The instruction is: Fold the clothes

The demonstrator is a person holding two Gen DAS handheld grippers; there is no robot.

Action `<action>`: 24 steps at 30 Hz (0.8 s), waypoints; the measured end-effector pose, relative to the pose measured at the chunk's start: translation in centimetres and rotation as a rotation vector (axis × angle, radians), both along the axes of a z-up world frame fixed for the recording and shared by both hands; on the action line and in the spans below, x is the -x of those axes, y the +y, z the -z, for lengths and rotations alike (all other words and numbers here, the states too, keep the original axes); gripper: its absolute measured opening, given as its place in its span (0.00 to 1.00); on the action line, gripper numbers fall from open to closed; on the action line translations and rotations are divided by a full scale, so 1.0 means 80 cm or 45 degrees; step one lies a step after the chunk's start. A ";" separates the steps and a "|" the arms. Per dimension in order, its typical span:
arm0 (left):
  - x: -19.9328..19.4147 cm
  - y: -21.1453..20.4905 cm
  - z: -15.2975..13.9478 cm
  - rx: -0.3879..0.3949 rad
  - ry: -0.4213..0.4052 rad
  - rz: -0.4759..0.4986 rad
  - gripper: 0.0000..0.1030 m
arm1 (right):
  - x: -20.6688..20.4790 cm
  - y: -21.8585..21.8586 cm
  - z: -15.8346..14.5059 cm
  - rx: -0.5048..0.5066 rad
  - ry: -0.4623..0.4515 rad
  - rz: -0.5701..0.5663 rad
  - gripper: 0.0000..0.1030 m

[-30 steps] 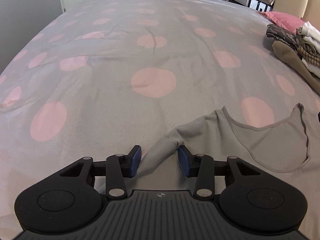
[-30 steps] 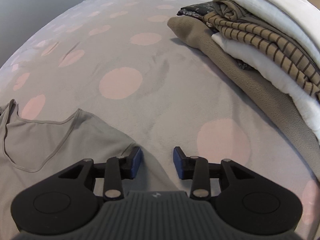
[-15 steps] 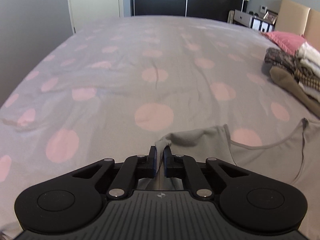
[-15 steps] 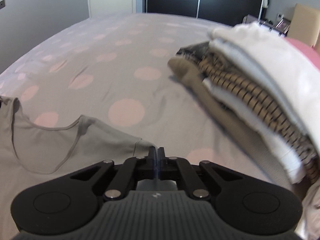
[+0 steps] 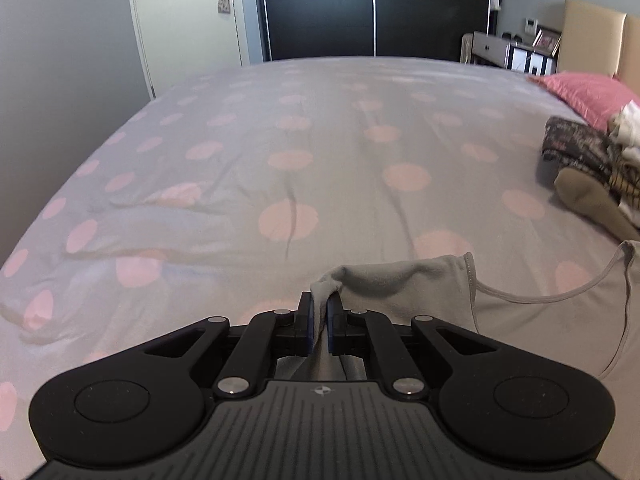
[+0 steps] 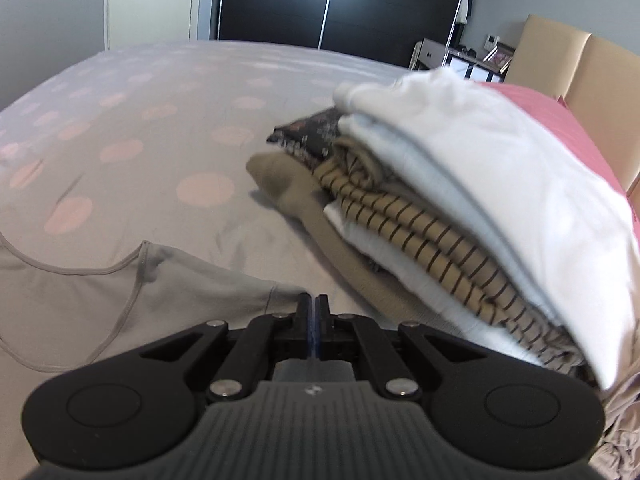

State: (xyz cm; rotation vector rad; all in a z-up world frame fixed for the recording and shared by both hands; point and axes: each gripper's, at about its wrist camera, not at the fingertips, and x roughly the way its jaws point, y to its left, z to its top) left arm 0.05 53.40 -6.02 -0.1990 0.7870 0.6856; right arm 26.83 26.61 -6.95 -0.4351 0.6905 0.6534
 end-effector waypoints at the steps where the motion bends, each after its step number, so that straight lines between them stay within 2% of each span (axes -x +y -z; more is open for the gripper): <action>1: -0.002 0.000 0.007 0.008 0.023 0.000 0.05 | -0.001 0.002 0.006 0.013 0.013 0.001 0.02; 2: -0.004 0.001 0.014 0.015 0.046 -0.002 0.08 | -0.001 0.003 0.012 0.026 0.026 0.004 0.02; 3: -0.004 0.000 0.019 0.017 0.063 -0.006 0.15 | -0.001 0.005 0.016 0.033 0.044 0.006 0.03; 5: -0.002 -0.002 0.023 0.009 0.082 -0.013 0.19 | -0.003 0.002 0.019 0.021 0.076 0.015 0.05; 6: 0.000 -0.004 0.023 0.006 0.080 -0.012 0.21 | -0.003 0.000 0.018 0.011 0.083 0.021 0.10; 7: 0.003 -0.005 0.022 0.008 0.076 -0.008 0.23 | -0.003 -0.003 0.016 0.000 0.088 0.023 0.24; 8: 0.006 -0.007 0.020 0.009 0.072 -0.005 0.28 | -0.003 -0.008 0.013 -0.010 0.099 0.023 0.32; 9: 0.011 -0.008 0.017 0.006 0.065 -0.003 0.32 | -0.003 -0.013 0.010 -0.018 0.110 0.022 0.35; 12: 0.032 -0.018 0.004 0.000 0.036 -0.002 0.35 | 0.004 -0.035 -0.002 -0.011 0.131 0.012 0.35; 16: 0.064 -0.032 -0.014 0.040 0.039 0.000 0.35 | 0.026 -0.077 -0.017 0.008 0.150 -0.001 0.35; 24: 0.141 -0.085 -0.035 0.058 0.109 0.031 0.35 | 0.121 -0.167 -0.025 0.055 0.256 -0.087 0.35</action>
